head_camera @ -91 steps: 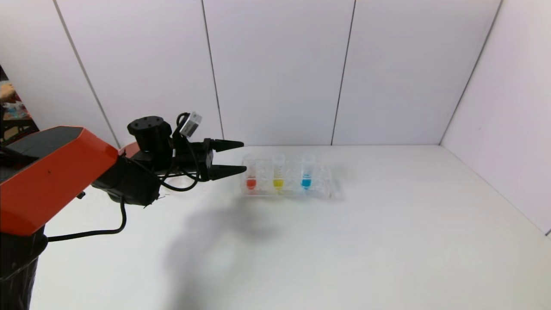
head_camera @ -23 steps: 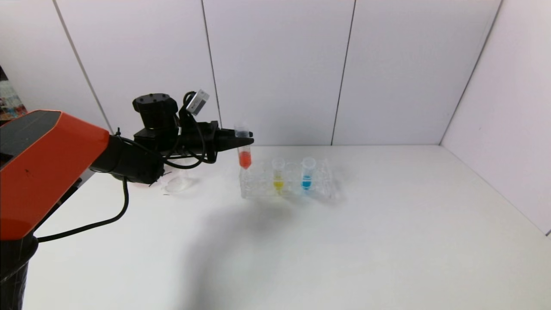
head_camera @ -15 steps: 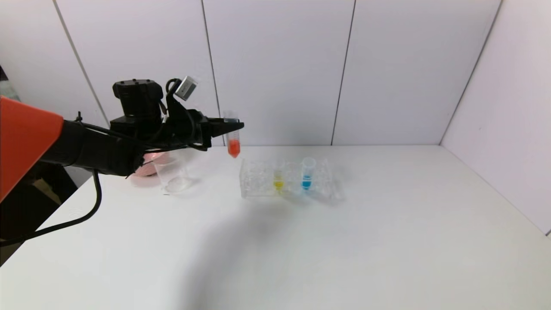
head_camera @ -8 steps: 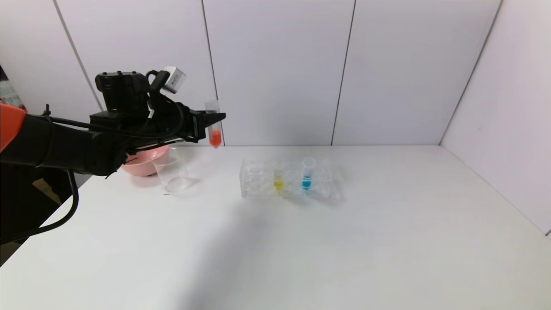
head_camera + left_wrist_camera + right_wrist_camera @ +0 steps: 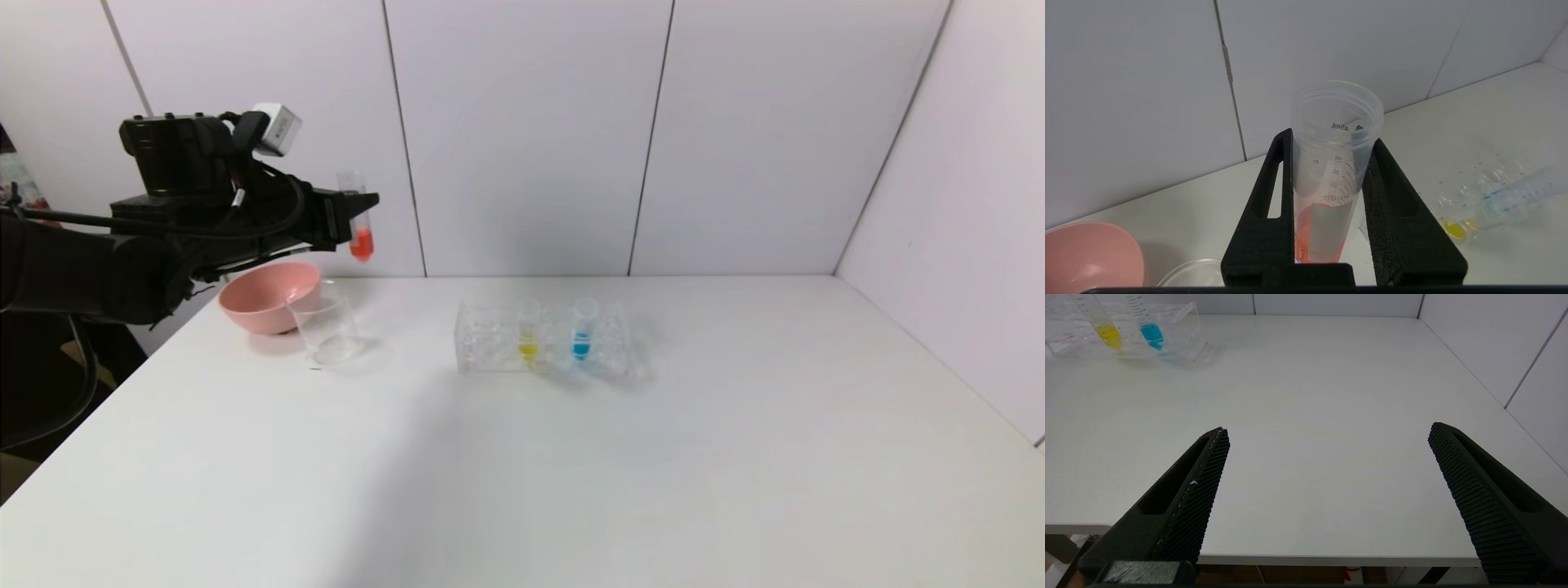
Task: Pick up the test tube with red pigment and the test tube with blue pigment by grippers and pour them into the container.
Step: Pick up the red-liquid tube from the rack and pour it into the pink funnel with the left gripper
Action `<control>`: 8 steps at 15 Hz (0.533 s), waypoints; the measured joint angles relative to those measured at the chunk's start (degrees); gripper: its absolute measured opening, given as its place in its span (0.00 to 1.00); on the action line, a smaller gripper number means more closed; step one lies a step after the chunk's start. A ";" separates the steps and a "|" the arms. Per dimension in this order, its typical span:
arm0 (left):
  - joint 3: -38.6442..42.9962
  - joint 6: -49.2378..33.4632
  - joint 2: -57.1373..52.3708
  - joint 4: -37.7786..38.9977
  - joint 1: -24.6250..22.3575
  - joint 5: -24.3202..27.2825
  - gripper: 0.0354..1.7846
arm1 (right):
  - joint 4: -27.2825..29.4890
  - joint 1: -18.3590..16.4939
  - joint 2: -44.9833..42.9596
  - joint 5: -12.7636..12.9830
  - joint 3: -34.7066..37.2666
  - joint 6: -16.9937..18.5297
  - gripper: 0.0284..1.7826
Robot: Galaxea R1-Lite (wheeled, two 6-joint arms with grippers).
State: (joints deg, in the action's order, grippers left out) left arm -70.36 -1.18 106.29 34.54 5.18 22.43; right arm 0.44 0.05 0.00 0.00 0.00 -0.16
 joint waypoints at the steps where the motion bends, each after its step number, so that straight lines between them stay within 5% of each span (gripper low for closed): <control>1: 0.13 0.00 -0.41 -0.06 -1.13 0.05 0.27 | 0.00 0.00 0.00 0.00 0.00 0.00 1.00; 8: 1.12 -0.09 -3.04 -0.80 -9.19 4.05 0.27 | 0.00 0.05 0.00 0.00 0.00 0.00 1.00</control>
State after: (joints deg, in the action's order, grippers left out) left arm -69.24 -1.27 103.25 33.73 -4.01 26.48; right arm 0.44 0.10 0.00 0.00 0.00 -0.16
